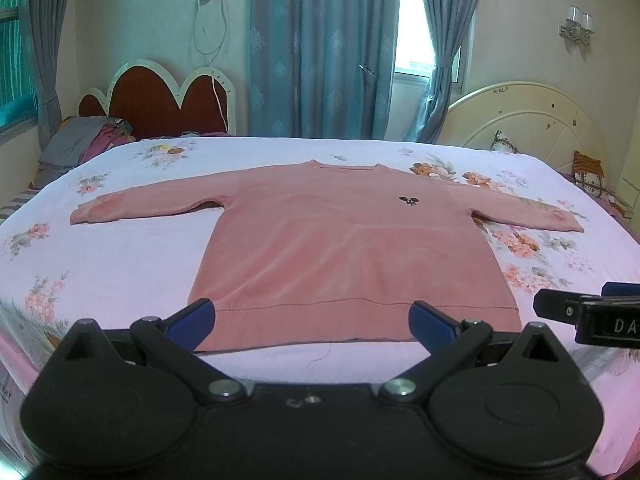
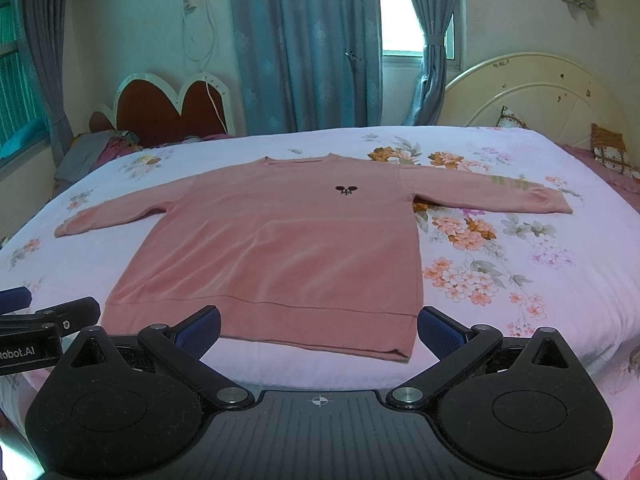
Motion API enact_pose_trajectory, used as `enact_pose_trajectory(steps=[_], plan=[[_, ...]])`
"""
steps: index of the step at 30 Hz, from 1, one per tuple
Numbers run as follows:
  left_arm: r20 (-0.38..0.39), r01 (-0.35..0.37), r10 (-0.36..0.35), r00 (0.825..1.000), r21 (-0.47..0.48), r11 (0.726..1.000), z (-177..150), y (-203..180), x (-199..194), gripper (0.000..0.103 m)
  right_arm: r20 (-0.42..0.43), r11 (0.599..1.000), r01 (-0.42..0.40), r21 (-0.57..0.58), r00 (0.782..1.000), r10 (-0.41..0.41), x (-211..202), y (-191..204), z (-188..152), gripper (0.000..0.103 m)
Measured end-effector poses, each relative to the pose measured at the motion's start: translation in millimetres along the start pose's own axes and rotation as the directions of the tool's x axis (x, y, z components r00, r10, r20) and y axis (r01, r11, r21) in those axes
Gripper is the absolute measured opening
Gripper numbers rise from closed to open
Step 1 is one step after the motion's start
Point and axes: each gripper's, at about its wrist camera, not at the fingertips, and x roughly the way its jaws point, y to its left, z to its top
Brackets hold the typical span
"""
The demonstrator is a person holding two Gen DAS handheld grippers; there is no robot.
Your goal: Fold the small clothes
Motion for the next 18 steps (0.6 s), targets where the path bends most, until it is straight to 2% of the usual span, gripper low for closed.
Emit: enact_pose_trajectory(steps=[10,18], plan=[[-0.001,0.005,-0.005,1.0,0.009,1.0,2,0,4,0.103,0.003,1.0,0.005,0.006,1.0,-0.005,3,-3,0,0.103],[0.026,-0.004,0.004,1.0,0.018,1.0,23,2,26,0.103,0.015,0.999,0.034,0.032,0.999,-0.034,23,-14,17,0.103]])
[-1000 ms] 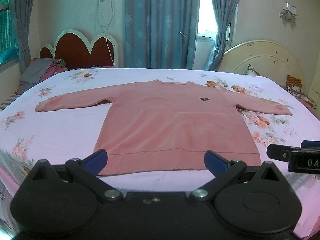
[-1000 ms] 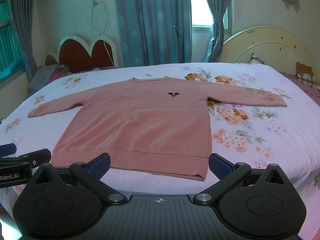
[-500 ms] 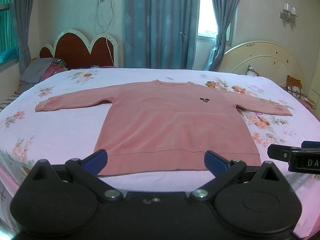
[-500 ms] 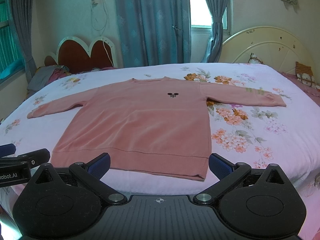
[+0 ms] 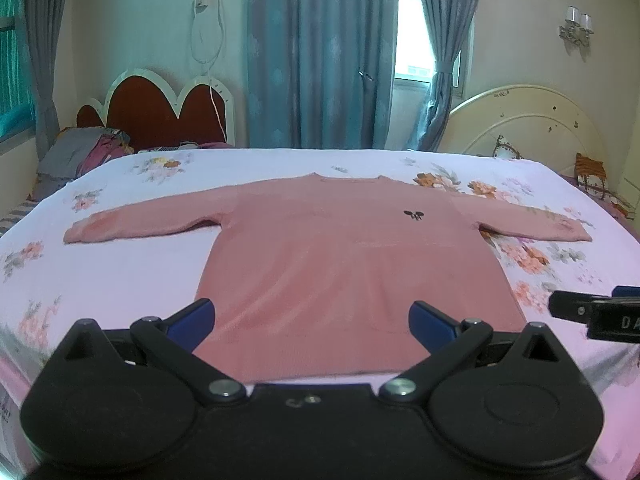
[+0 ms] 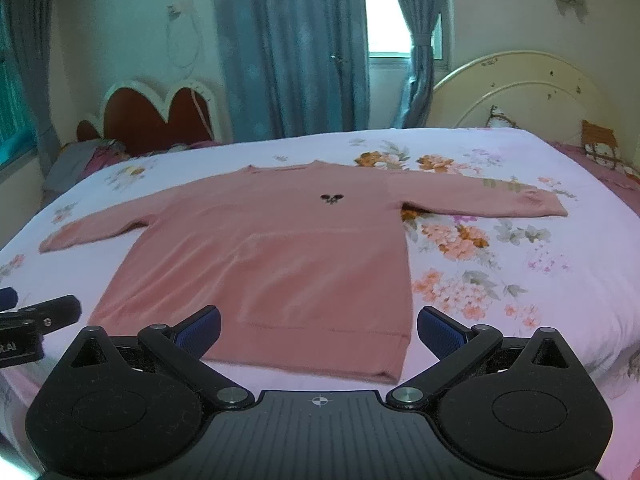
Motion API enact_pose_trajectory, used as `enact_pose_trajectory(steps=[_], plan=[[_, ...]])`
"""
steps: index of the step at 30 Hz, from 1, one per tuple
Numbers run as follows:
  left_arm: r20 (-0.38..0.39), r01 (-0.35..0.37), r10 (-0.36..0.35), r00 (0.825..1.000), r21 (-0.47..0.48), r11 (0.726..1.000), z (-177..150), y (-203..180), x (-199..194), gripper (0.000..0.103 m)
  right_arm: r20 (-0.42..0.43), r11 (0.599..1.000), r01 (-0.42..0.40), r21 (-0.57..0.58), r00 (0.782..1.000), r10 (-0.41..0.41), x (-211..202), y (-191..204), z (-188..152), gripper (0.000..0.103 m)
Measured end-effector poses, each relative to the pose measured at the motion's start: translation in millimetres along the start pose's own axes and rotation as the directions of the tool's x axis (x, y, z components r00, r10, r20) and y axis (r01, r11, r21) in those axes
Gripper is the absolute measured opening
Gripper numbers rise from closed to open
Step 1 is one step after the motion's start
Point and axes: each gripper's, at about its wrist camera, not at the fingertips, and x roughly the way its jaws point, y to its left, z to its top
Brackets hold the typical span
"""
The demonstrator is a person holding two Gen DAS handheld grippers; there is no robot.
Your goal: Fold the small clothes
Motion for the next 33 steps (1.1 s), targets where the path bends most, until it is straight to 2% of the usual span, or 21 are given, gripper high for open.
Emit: enact_pose_trajectory(steps=[6,9,14,19,22,24,29,33], plan=[[0.028,0.039,-0.038,0.999,-0.022,0.999,19,2,25,0.103,0.019,0.998,0.043,0.037,0.999,-0.043,21,-15,22,0.103],[0.013,0.041,-0.041,0.999,0.008,0.999,29,-1,42,0.103,0.036,0.996,0.053,0.067,0.998,-0.056,33,-22,32,0.103],[-0.023,0.123,-0.123,0.992,-0.026,0.992,48,6,77,0.103,0.052,0.991,0.077,0.111,0.995,-0.083,54,-30,52,0.103],[-0.076,0.245,-0.244,0.967,0.003,0.97,68,8,116,0.103,0.064,0.984,0.109,0.14,0.991,-0.119,77,-33,69,0.103],[-0.079,0.307,-0.308,0.948,-0.021,0.951,76,10,132,0.103,0.109,0.979,0.111,0.171,0.985,-0.131,85,-37,78,0.103],[-0.063,0.305,-0.305,0.95,-0.01,0.952,83,7,141,0.103,0.137,0.975,0.124,0.184,0.979,-0.151,88,-41,85,0.103],[-0.079,0.325,-0.321,0.944,0.045,0.945,98,-17,170,0.103,0.172,0.961,0.159,0.227,0.965,-0.2,95,-65,97,0.103],[-0.042,0.306,-0.304,0.952,0.066,0.95,106,-36,190,0.103,0.181,0.941,0.202,0.27,0.95,-0.256,109,-103,109,0.103]])
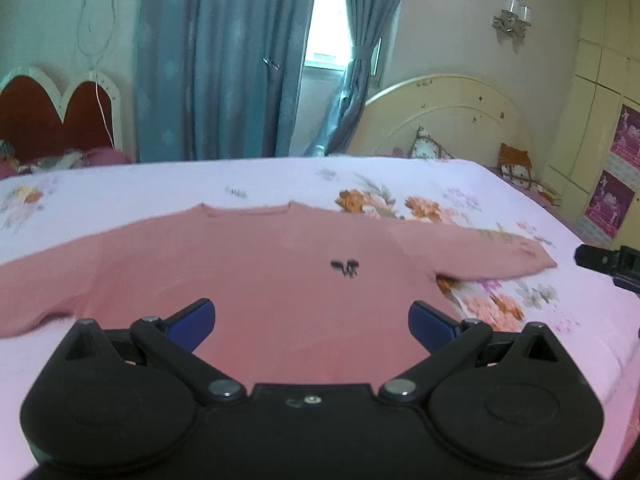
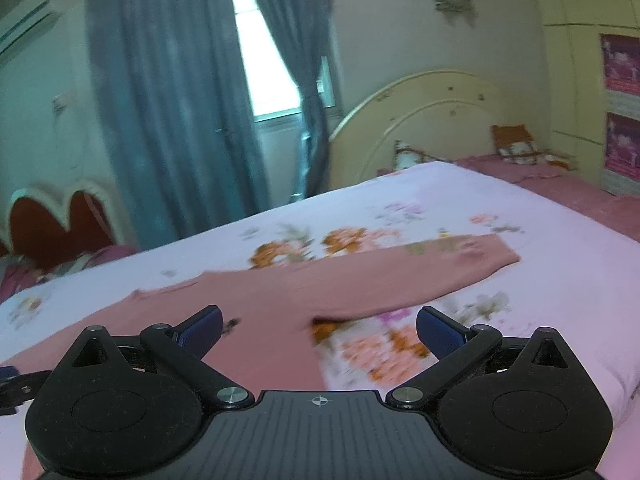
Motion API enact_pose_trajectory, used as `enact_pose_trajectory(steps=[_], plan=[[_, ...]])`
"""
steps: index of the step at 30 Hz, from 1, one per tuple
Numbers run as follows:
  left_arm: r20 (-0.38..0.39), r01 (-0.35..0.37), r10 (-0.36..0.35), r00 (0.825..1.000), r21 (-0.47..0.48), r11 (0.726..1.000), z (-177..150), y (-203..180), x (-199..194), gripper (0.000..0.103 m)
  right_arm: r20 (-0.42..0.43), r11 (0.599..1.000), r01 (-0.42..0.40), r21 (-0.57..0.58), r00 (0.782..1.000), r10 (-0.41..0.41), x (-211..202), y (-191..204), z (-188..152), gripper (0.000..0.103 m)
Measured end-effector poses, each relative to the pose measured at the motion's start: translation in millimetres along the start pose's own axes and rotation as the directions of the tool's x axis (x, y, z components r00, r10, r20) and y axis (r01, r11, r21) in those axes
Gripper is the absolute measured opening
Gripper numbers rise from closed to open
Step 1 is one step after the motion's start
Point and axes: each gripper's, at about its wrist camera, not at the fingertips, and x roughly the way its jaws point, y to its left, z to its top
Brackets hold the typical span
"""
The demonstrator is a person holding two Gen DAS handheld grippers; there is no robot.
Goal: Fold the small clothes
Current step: 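Move the right tool to the sleeve cuff nearest it and grasp it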
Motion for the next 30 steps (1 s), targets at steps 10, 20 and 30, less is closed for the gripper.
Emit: enact_pose_trajectory(steps=[10,20,30], plan=[[-0.023,-0.07,0.068,0.997,-0.101,0.992,33,-28,94,0.102,-0.033,0.994,0.07,0.081,0.997,-0.067,119,-109,50,0.068],[-0.065,-0.172,0.165,0.984,-0.116,0.978,51,-59,158,0.093,-0.13,0.967,0.144,0.211,0.984,-0.119,211,-226,64,0.043],[-0.083,-0.224,0.216,0.973,-0.094,0.97,58,-76,189,0.102,-0.235,0.883,0.189,0.43,0.968,-0.092,256,-308,34,0.042]])
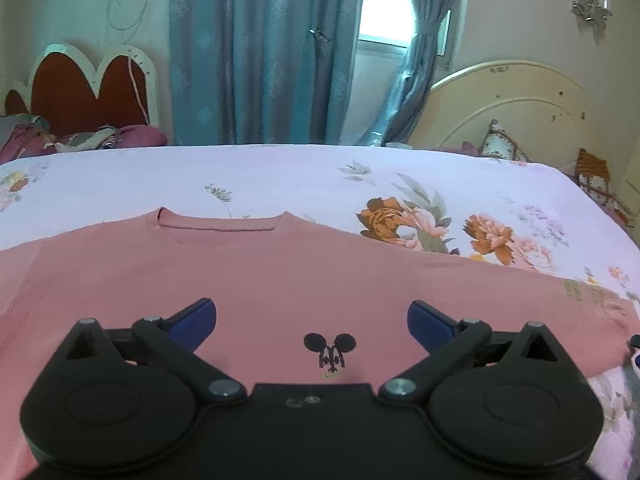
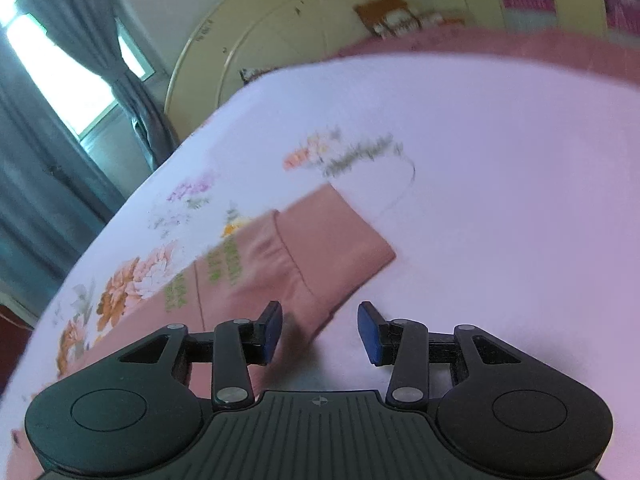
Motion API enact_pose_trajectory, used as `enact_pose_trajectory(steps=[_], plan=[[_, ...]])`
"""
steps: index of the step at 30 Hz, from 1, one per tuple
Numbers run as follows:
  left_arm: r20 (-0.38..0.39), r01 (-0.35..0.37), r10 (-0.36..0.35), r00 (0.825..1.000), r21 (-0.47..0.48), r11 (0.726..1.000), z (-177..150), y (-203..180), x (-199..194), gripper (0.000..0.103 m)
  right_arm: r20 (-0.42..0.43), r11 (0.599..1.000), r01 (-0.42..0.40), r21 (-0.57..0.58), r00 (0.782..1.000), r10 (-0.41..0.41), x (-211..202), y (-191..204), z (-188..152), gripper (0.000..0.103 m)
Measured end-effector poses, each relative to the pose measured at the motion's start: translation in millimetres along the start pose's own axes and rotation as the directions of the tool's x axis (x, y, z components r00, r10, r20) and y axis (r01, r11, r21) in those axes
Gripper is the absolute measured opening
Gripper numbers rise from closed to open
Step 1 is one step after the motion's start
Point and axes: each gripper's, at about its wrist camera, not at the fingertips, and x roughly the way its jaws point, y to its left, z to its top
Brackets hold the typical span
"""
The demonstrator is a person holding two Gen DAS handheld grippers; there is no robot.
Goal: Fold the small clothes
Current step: 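Move the right tool to the sleeve cuff nearest it and grasp it, then lay the held sleeve across the shirt body and open the right tool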
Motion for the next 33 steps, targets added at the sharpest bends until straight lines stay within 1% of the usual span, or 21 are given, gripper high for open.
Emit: enact_pose_trajectory(steps=[3,5,6,7,8,9,10,11,13,14,15,16,17,18,19,22,24,27,29,31,33], plan=[[0.012,0.023,-0.023,1.0,-0.034,0.999,2,1,4,0.102,0.004,0.998,-0.053,0.024,0.999,0.053,6,-3,0,0.042],[-0.002,0.038,-0.038,0.999,-0.056,0.998,4,1,7,0.102,0.021,0.996,-0.072,0.049,0.997,0.071,10,-5,2,0.042],[-0.005,0.044,-0.044,0.999,-0.056,0.997,5,1,7,0.102,0.029,0.995,-0.076,0.07,0.997,0.074,14,-7,4,0.039],[-0.003,0.045,-0.045,0.999,-0.045,0.998,6,0,6,0.102,0.035,0.993,-0.079,0.091,0.996,0.076,15,-9,6,0.025],[0.002,0.04,-0.04,0.999,-0.027,0.999,6,-1,6,0.102,0.031,0.993,-0.074,0.094,0.997,0.071,15,-8,8,0.015],[0.003,0.027,-0.027,1.0,-0.003,1.0,7,-2,5,0.102,0.022,0.995,-0.065,0.081,0.998,0.063,16,-6,10,0.01],[-0.001,0.02,-0.02,1.0,0.013,1.0,7,-3,5,0.102,0.013,0.996,-0.064,0.054,0.998,0.063,16,-3,13,0.009],[-0.007,0.01,-0.01,1.0,0.028,1.0,7,-2,5,0.102,0.029,0.998,-0.067,0.005,0.997,0.067,13,5,16,0.009],[-0.022,0.0,0.001,1.0,0.041,0.999,6,3,4,0.102,0.132,0.983,-0.06,-0.174,0.988,0.083,-2,28,20,0.009],[-0.035,0.0,0.002,0.999,0.043,0.999,5,6,5,0.103,0.171,0.973,-0.038,-0.229,0.982,0.079,-6,34,22,0.009],[-0.058,-0.001,0.003,0.998,0.048,0.999,4,10,7,0.103,0.165,0.971,0.029,-0.236,0.986,0.01,3,33,27,0.009],[-0.079,-0.002,0.007,0.997,0.051,0.999,3,14,8,0.103,0.105,0.976,0.087,-0.199,0.992,-0.067,19,26,33,0.009],[-0.111,0.005,0.001,0.994,0.055,0.998,2,18,11,0.103,0.04,0.986,0.088,-0.139,0.996,-0.083,33,17,39,0.009],[-0.143,0.017,-0.009,0.99,0.056,0.998,0,22,14,0.103,0.032,0.991,0.077,-0.114,0.997,-0.073,35,16,40,0.009],[-0.166,0.014,-0.005,0.986,0.054,0.998,-2,28,16,0.103,0.05,0.989,0.069,-0.133,0.997,-0.063,33,24,39,0.009],[-0.179,-0.008,0.011,0.984,0.018,1.0,-9,49,16,0.103,0.052,0.987,0.004,-0.164,0.999,0.004,25,52,30,0.009],[-0.174,-0.064,0.063,0.983,0.003,0.998,-11,64,14,0.103,0.03,0.979,-0.05,-0.198,0.998,0.057,21,74,20,0.009],[-0.184,-0.089,0.089,0.979,0.005,0.996,-13,88,15,0.103,-0.011,0.952,-0.127,-0.277,0.992,0.129,8,120,-4,0.009],[-0.188,-0.107,0.111,0.976,0.03,0.994,-15,103,16,0.103,-0.04,0.935,-0.172,-0.31,0.985,0.168,0,151,-23,0.009],[-0.175,-0.093,0.1,0.979,0.047,0.995,-15,117,14,0.103,-0.079,0.911,-0.216,-0.351,0.976,0.201,-7,184,-45,0.009],[-0.175,-0.072,0.077,0.982,0.033,0.997,-14,133,11,0.103,-0.113,0.883,-0.26,-0.391,0.966,0.234,-14,217,-71,0.009]])
